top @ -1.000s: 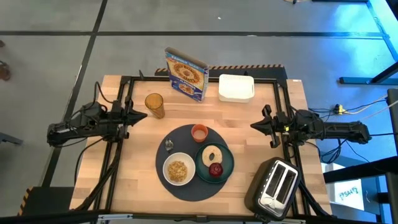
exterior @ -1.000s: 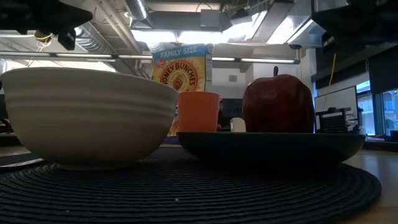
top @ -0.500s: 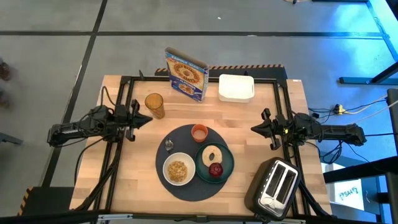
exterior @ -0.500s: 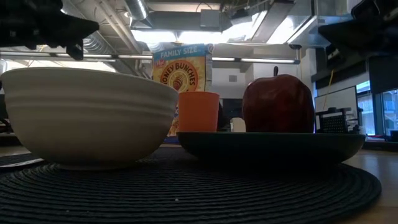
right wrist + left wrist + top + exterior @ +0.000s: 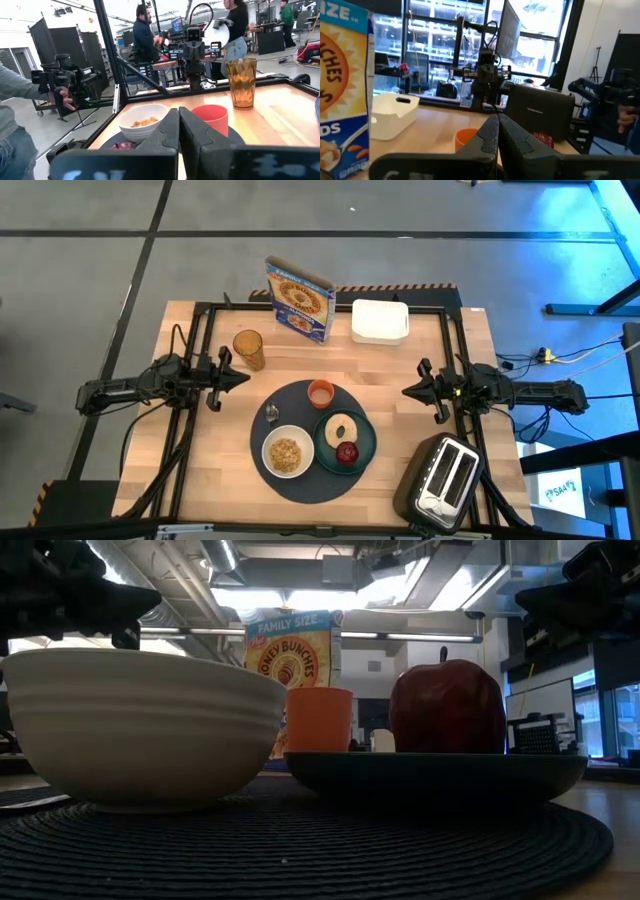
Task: Arrange a breakfast setting
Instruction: Return to Home Position
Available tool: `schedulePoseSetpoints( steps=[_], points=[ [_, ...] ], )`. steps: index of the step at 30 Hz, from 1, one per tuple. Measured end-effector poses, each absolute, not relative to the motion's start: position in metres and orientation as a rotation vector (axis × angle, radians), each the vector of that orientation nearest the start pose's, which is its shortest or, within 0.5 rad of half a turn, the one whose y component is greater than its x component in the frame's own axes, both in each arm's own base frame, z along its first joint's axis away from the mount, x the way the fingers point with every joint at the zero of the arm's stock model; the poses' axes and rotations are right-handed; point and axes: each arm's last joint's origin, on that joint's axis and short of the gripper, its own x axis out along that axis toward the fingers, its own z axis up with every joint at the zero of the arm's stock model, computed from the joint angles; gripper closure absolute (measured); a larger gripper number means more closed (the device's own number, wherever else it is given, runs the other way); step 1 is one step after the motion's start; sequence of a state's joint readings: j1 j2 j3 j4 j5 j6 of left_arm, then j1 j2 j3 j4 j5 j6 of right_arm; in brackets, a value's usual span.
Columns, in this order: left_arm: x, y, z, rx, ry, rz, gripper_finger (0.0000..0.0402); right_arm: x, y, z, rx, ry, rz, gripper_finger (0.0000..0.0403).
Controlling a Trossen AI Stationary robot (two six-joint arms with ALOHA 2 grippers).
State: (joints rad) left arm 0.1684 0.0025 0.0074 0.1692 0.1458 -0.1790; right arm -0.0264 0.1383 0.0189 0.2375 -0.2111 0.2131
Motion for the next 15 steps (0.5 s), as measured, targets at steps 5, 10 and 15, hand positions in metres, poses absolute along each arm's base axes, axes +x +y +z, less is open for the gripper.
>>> schedulePoseSetpoints(
  steps=[5,10,15],
  points=[
    [0.095,0.009,0.182,-0.183,-0.167,-0.023,0.0401,0.104,0.003,0.181,0.192,-0.093,0.196,0.0403],
    [0.097,0.004,0.178,-0.193,-0.123,-0.029,0.0401,0.105,0.003,0.171,0.149,-0.028,0.187,0.0403],
    [0.097,0.001,0.174,-0.178,-0.088,-0.044,0.0401,0.106,0.003,0.169,0.132,-0.008,0.178,0.0403]
  ],
)
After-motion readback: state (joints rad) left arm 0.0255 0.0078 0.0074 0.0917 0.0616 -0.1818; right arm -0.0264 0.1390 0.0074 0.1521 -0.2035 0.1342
